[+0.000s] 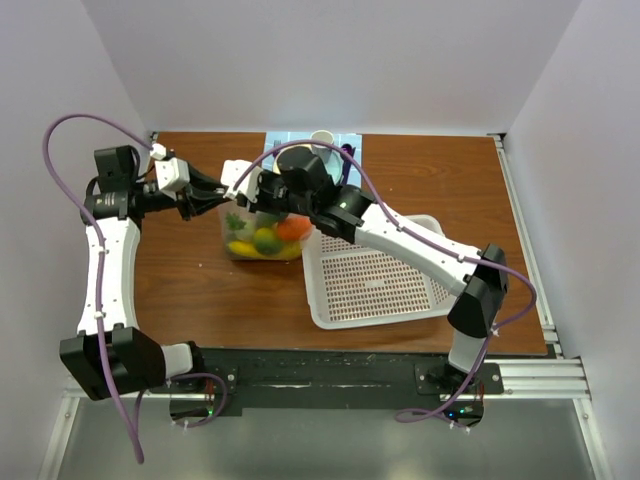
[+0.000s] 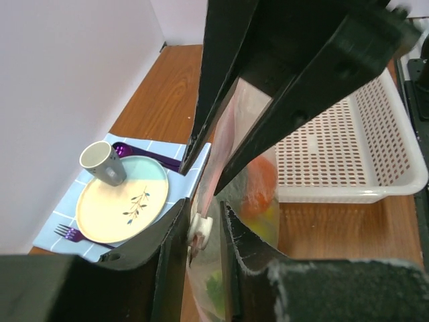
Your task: Open the zip-top bag and remove the fake food
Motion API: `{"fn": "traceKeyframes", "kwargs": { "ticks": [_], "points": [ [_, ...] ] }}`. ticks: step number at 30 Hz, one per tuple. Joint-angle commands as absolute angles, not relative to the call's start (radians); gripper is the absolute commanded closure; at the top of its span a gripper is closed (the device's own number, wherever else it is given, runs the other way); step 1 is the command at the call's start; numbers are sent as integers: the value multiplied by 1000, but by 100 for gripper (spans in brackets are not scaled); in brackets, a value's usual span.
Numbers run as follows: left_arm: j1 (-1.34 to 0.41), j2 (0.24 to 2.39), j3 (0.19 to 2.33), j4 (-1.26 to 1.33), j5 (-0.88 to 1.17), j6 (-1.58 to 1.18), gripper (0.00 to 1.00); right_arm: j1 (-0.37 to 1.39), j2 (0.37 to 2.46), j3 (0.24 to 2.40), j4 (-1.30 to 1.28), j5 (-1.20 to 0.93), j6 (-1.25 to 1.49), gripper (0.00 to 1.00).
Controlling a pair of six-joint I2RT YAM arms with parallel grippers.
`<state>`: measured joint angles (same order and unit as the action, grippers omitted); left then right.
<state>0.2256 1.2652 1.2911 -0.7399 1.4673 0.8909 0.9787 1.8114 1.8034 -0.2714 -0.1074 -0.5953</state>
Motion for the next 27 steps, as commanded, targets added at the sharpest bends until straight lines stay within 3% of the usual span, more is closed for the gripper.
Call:
{"fn": "traceKeyframes", "kwargs": {
  "ticks": [1,3,7,10,14,16,22,27],
  "points": [
    [221,1259,1270,-612,1703,779,71,976,1802,1878,-259,-141,-598,72],
    [221,1258,1269,-612,1703,781,72,971,1807,1897,-273,-150,-597,76],
    [221,1250,1266,-612,1703,773,73,966,1813,1911,-288,-164,-597,100],
    [222,1249,1261,-598,1701,753,69,956,1809,1904,-284,-175,-581,100],
    [222,1256,1214,-594,1680,750,53,943,1798,1893,-268,-186,-566,100],
    [221,1269,1184,-586,1655,755,50,937,1793,1896,-262,-190,-555,100],
    [233,1362,1215,-659,1703,825,54,937,1772,1894,-264,-233,-517,100],
    [232,1451,1393,-1046,1703,1147,55,937,1758,1872,-261,-242,-500,100]
  ]
}}
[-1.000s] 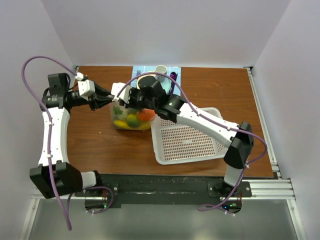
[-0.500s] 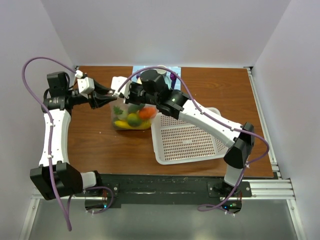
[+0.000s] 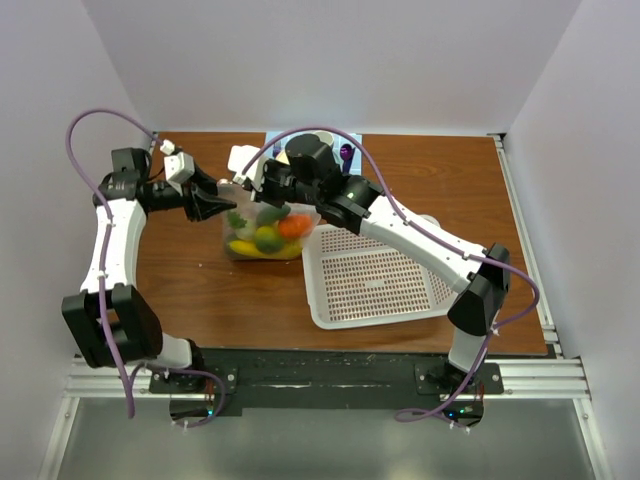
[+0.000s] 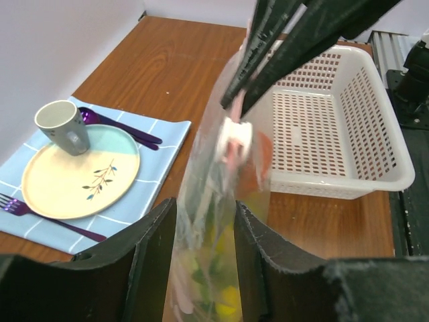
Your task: Open the zip-top bag and remove the fake food
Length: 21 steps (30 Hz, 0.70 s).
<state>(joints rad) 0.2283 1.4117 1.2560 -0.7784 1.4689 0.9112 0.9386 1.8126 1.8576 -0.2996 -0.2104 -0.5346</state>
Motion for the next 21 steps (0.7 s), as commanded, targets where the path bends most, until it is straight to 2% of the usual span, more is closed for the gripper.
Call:
{"fn": "traceKeyframes", "kwargs": {
  "ticks": [1,6,9,10,13,15,17,18,19,21],
  "points": [
    [232,1469,1410,-1078,1703,1163,55,937,1756,1868,-258,-241,-502,100],
    [233,1464,1417,-1137,1703,1209,55,939,1752,1859,-252,-235,-500,100],
    [233,1447,1393,-1095,1703,1195,66,939,1749,1859,-250,-230,-502,100],
    [233,1442,1384,-1047,1703,1149,82,939,1749,1859,-249,-229,-502,100],
    [233,1428,1387,-939,1703,1027,96,939,1747,1859,-253,-227,-506,100],
    [233,1416,1397,-924,1703,1006,100,939,1747,1861,-258,-229,-506,100],
    [230,1410,1408,-925,1703,989,98,939,1747,1861,-258,-230,-506,100],
    [230,1405,1414,-927,1703,985,89,939,1749,1861,-258,-229,-505,100],
    [232,1405,1416,-933,1703,979,66,939,1747,1862,-256,-230,-503,100],
    [230,1408,1413,-936,1703,973,60,939,1750,1865,-256,-232,-503,100]
  ]
}}
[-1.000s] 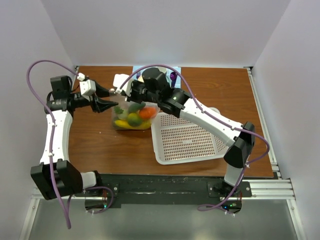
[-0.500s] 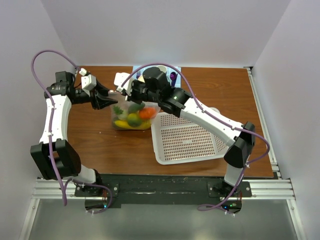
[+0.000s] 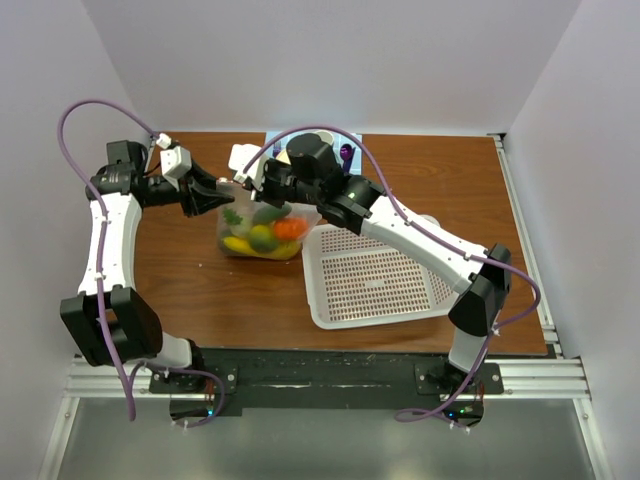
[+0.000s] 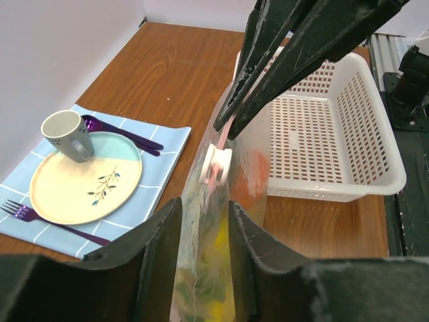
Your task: Open the zip-top bag and remove the fake food
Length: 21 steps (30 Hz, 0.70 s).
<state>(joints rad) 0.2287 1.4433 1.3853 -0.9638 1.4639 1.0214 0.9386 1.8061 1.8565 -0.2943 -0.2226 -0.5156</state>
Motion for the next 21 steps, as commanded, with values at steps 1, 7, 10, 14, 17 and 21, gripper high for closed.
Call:
{"fn": "traceKeyframes", "kwargs": {
  "ticks": [1,7,10,14,17,21],
  "points": [
    [232,1410,1411,-936,1703,973,56,939,1752,1867,-258,-232,-502,100],
    [232,1439,1419,-960,1703,986,56,940,1753,1873,-262,-233,-499,100],
    [232,1448,1446,-960,1704,962,67,937,1753,1871,-262,-233,-500,100],
    [230,1448,1488,-966,1703,940,72,940,1758,1870,-259,-232,-499,100],
    [232,1430,1474,-954,1704,934,76,939,1761,1871,-253,-232,-497,100],
    [232,1410,1419,-836,1701,848,94,940,1763,1875,-253,-235,-497,100]
  ]
}}
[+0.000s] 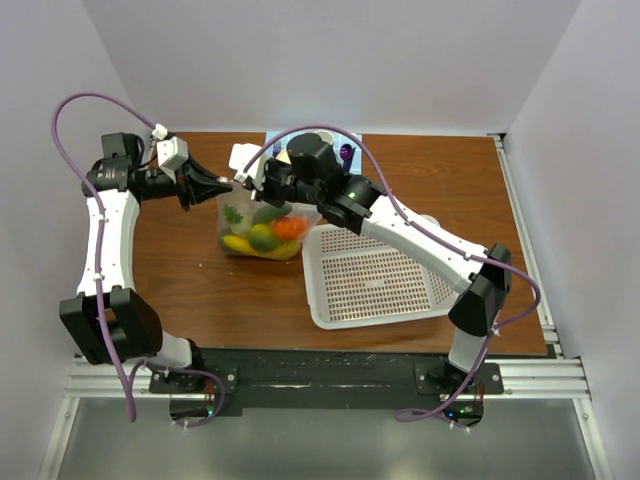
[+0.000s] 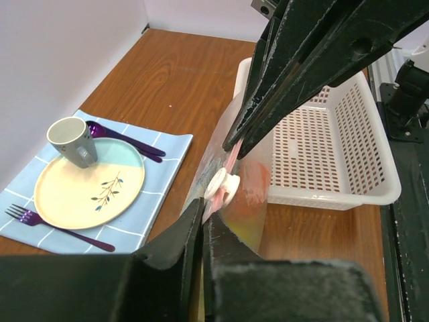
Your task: Open the zip-top bag and remove the fake food
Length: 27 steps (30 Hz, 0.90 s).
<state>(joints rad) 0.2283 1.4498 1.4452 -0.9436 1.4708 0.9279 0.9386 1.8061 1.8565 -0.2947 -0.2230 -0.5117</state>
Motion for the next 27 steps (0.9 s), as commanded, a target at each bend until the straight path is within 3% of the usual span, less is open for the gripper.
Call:
{"fn": "traceKeyframes", "kwargs": {
  "ticks": [1,3,4,10,17,27],
  "points": [
    [232,1405,1410,-822,1703,829,98,939,1764,1873,-252,-236,-497,100],
    [230,1396,1384,-767,1703,802,100,940,1763,1876,-236,-233,-492,100],
    [232,1391,1375,-747,1703,773,100,942,1764,1881,-232,-241,-491,89],
    [232,1373,1353,-707,1703,756,100,953,1808,1954,-261,-300,-494,60],
    [232,1351,1328,-663,1703,726,100,971,1871,2032,-275,-314,-485,56],
    [232,1332,1293,-583,1701,658,100,971,1933,2098,-258,-313,-454,62]
  ]
}}
